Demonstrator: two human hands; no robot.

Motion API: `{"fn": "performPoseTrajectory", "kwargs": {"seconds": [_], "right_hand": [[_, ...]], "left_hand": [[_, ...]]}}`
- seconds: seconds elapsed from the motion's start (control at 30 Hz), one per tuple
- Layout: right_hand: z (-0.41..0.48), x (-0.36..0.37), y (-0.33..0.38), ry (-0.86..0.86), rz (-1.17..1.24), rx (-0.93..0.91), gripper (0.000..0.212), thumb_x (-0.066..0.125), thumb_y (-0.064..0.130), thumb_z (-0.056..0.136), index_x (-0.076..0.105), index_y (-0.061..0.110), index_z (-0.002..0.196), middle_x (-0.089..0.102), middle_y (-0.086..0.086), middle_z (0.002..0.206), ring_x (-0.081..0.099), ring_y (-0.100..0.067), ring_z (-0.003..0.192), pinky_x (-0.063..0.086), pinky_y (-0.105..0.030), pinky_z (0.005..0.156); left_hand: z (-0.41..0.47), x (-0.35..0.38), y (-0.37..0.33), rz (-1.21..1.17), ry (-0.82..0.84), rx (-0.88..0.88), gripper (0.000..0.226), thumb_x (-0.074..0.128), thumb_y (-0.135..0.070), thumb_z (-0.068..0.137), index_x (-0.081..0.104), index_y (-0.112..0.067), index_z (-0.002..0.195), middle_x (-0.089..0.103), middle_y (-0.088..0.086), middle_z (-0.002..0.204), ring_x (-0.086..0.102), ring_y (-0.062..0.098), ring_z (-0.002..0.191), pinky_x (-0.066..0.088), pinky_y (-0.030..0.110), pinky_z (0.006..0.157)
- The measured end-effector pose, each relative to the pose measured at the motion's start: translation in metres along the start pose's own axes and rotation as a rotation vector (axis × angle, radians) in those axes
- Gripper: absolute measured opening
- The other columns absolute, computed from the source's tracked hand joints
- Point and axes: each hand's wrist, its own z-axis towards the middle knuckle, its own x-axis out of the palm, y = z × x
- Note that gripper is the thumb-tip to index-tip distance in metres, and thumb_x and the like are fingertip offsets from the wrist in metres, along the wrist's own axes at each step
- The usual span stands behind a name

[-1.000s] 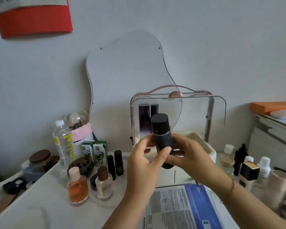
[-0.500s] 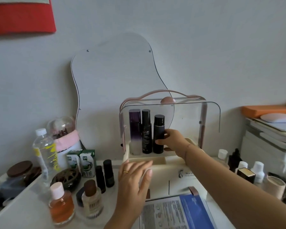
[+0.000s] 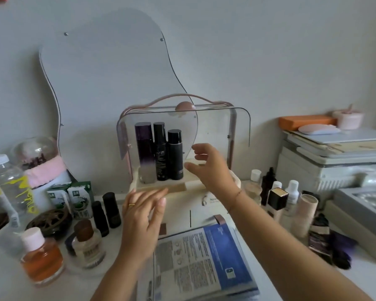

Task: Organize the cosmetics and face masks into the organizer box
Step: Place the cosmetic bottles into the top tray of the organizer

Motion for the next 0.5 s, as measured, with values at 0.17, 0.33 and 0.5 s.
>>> {"fn": "performPoseTrajectory", "kwargs": {"seconds": [0.17,0.33,0.5], "right_hand": [[-0.092,-0.057,-0.03,-0.257,-0.012,-0.091,0.036,0.071,0.019,0.079,0.056,0.029,0.111,0.059,0.016,0.106,0.058,0.001,0.099,0.05,-0.015,0.084],[-0.133,-0.09,-0.091,-0.557,-0.045,0.116,0.035,0.073,0.016,0.078,0.058,0.019,0.111,0.061,0.005,0.108,0.06,-0.011,0.099,0.05,-0.03,0.089],[-0.131,-0.093,-0.121,-0.581,-0.063,0.201,0.045,0.07,0.017,0.08,0.054,0.018,0.122,0.057,0.006,0.114,0.056,-0.013,0.106,0.043,-0.027,0.091]], "left_hand": [[0.001,0.002,0.002,-0.011,0.005,0.016,0.041,0.035,-0.036,0.097,0.067,-0.016,0.113,0.062,-0.013,0.111,0.051,0.006,0.109,0.037,0.058,0.1],[0.0,0.004,0.0,-0.005,-0.037,0.019,0.043,0.035,-0.036,0.097,0.069,-0.012,0.111,0.062,-0.01,0.108,0.046,0.004,0.105,0.034,0.046,0.099],[0.0,0.005,-0.004,0.01,-0.053,0.006,0.044,0.035,-0.034,0.096,0.07,-0.01,0.109,0.062,-0.009,0.105,0.043,0.001,0.102,0.029,0.035,0.096]]}}
